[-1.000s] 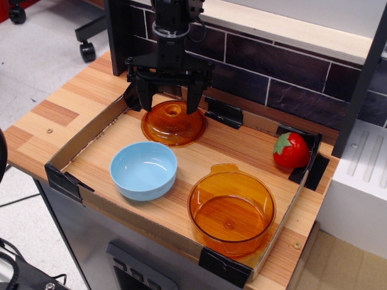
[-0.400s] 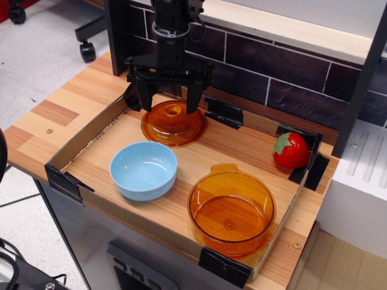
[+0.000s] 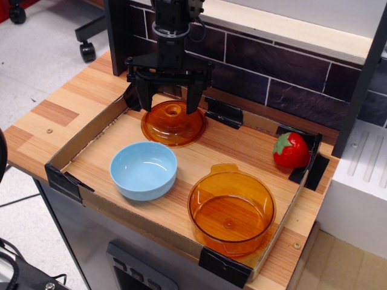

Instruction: Take lid off pot

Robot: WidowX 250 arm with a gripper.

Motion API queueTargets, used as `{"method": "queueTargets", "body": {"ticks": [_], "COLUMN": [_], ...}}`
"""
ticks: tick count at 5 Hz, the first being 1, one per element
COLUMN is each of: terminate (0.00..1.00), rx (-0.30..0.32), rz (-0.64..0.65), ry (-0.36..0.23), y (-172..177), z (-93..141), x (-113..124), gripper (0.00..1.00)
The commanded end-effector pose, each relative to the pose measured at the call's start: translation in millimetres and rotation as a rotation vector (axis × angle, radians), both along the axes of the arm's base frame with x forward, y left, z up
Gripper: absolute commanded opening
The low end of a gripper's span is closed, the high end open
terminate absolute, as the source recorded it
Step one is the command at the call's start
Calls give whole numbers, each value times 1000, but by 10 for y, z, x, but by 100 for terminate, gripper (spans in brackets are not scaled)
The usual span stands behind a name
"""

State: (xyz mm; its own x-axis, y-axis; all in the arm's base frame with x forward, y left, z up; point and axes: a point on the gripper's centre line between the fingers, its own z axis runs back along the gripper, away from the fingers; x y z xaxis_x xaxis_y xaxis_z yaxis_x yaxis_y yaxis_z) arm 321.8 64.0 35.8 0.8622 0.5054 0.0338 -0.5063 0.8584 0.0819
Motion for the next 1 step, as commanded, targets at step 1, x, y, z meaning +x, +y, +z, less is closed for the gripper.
{"method": "queueTargets", "body": {"ticks": [1], "terminate": [100], "rx": [9], "rz": [9], "ry": [-60], "y": [78], "z": [211], "x": [23], "gripper": [100]}}
